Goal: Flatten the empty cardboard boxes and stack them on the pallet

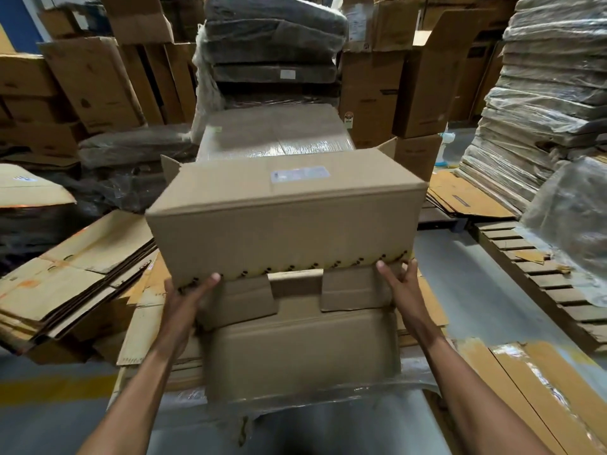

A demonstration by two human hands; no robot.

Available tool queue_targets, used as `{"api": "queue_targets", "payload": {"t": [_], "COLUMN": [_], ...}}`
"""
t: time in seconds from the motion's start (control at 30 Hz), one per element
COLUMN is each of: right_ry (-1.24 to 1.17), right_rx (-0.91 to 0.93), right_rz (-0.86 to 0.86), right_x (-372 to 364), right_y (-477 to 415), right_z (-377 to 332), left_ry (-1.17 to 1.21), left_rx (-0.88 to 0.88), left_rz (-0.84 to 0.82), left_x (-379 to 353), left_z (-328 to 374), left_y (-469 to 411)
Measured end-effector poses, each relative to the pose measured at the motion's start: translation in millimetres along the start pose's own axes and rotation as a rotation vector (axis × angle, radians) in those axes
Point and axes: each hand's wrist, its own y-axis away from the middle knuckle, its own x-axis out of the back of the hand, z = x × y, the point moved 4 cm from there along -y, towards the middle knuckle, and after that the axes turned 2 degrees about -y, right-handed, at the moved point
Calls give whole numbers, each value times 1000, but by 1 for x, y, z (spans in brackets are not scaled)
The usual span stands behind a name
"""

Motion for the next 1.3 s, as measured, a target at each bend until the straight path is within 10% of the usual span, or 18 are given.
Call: {"api": "queue_targets", "payload": {"t": [0.4, 0.6, 1.0, 1.3], "right_ry": [285, 425, 614, 919], "right_rx": [142, -4, 120, 563], "right_rz": [33, 63, 212, 247], "right_x": [-11, -10, -13, -28], "right_y": [-54, -51, -23, -2], "right_z": [-125, -90, -52, -43], "left_ry": [-515, -639, -886, -1212], "left_rx": [-67, -9, -145, -256], "left_rz": [232, 8, 315, 290], "left_x": [7, 12, -10, -50], "left_z": [130, 62, 37, 1], "left_y": [-61, -100, -19, 8]}}
